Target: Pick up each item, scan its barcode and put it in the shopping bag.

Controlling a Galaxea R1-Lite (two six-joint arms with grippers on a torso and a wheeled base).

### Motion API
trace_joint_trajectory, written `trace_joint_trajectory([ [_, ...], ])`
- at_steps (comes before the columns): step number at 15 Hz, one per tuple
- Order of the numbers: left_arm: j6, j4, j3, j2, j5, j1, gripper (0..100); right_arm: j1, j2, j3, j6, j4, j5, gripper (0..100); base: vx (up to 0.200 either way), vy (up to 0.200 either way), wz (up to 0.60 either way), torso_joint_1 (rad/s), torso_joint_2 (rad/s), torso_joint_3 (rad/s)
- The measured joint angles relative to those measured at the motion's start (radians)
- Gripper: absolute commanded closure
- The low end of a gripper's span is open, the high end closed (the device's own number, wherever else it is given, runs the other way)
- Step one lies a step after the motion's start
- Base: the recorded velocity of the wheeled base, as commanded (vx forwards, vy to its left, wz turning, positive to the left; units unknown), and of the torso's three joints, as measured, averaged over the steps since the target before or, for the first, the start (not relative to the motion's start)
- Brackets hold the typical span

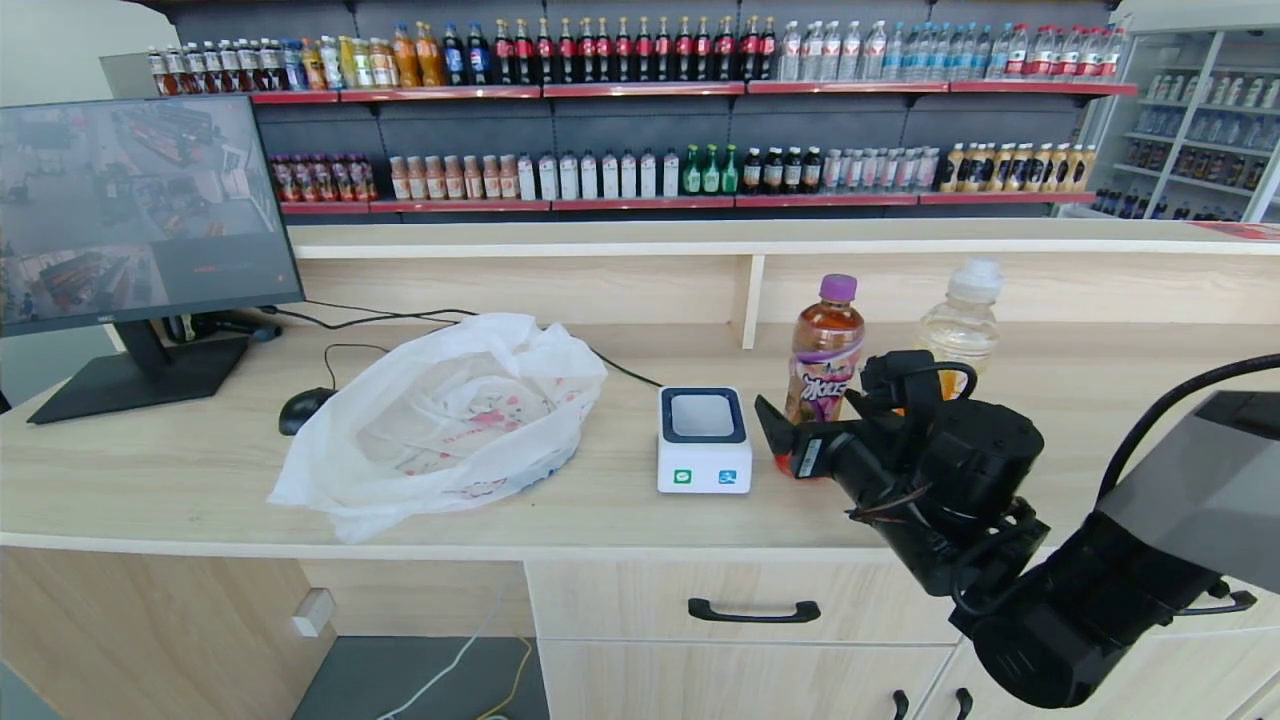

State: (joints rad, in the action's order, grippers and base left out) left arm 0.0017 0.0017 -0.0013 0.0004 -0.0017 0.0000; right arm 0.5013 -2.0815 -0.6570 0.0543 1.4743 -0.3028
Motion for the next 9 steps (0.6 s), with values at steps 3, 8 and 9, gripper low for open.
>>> trace_joint_trajectory([
  [3,0.0,0.0,0.0,0.0,0.0,0.0,0,-0.004,-0.027,-0.05,-0.008,0.0,0.001,0,0.0,0.0,0.0,0.0,0.0,0.0],
  [8,0.0,0.0,0.0,0.0,0.0,0.0,0,-0.01,-0.058,-0.1,-0.033,-0.002,0.003,0,0.0,0.0,0.0,0.0,0.0,0.0],
  [9,0.0,0.0,0.0,0.0,0.0,0.0,0,-0.013,-0.063,-0.113,-0.034,-0.002,0.003,0,0.0,0.0,0.0,0.0,0.0,0.0],
])
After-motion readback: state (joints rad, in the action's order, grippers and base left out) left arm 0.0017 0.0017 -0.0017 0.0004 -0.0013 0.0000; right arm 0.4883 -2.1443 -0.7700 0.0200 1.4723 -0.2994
